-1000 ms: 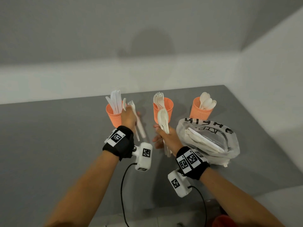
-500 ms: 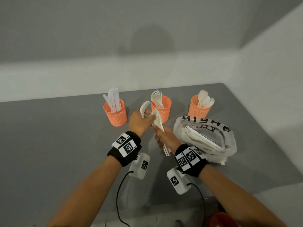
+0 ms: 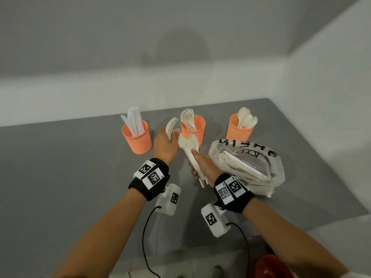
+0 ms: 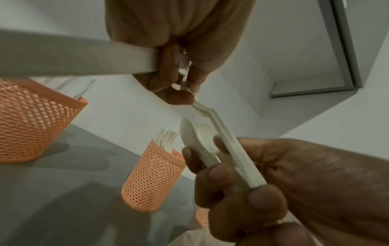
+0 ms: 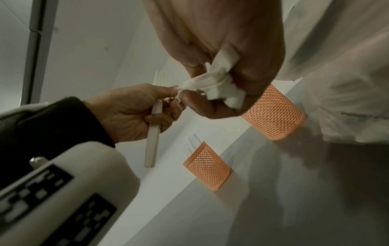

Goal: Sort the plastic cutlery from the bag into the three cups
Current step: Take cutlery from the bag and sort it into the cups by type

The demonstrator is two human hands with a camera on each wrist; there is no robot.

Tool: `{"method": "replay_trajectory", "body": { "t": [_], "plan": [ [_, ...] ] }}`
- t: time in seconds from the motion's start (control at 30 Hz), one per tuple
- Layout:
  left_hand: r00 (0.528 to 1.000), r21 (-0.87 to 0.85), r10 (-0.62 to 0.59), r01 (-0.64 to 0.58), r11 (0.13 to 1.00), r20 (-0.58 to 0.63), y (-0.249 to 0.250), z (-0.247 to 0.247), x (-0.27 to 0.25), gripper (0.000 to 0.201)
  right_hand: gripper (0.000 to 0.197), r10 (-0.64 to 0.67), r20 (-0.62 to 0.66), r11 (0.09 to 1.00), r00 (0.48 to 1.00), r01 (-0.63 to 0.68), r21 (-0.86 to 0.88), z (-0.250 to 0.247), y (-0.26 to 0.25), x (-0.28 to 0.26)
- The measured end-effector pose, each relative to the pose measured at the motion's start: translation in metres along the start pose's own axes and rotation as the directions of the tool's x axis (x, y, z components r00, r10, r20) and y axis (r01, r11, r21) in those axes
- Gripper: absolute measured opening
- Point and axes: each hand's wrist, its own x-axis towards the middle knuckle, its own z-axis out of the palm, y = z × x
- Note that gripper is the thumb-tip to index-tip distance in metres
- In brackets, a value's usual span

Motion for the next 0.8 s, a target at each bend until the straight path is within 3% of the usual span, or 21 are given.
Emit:
{"method": "replay_trajectory", "body": {
  "t": [0.17, 0.3, 0.47, 0.53, 0.67, 0.8],
  "plan": [
    [0.998, -0.14, -0.057, 0.056, 0.989, 0.001, 0.002, -0.005, -0.006, 0.017, 0.027, -0.108, -0.093, 0.994, 0.99, 0.106, -0.03, 0.003, 0.001, 0.0],
    [0.959, -0.29, -0.252, 0.28, 0.915, 0.13, 0.001, -0.001, -0.021, 0.02, 0.022, -0.207, -0.197, 0.978, 0.958, 0.199, -0.059, 0.008, 0.001, 0.004],
    [0.914, -0.441, -0.308, 0.399, 0.804, 0.266, 0.007, 0.002, -0.027, 0.013, 0.026, -0.256, -0.221, 0.966, 0.941, 0.239, -0.101, 0.01, 0.001, 0.009],
    [0.906, -0.487, -0.298, 0.415, 0.768, 0.301, 0.01, 0.0, -0.025, 0.013, 0.027, -0.257, -0.217, 0.966, 0.942, 0.241, -0.097, 0.01, 0.0, 0.01],
    [0.925, -0.452, -0.244, 0.358, 0.817, 0.291, 0.013, -0.001, -0.025, 0.014, 0.035, -0.264, -0.229, 0.964, 0.937, 0.25, -0.086, 0.008, -0.001, 0.012],
    [0.931, -0.467, -0.247, 0.35, 0.812, 0.267, 0.017, 0.004, -0.026, 0.013, 0.038, -0.276, -0.243, 0.961, 0.93, 0.258, -0.104, 0.008, -0.001, 0.013]
  ]
}}
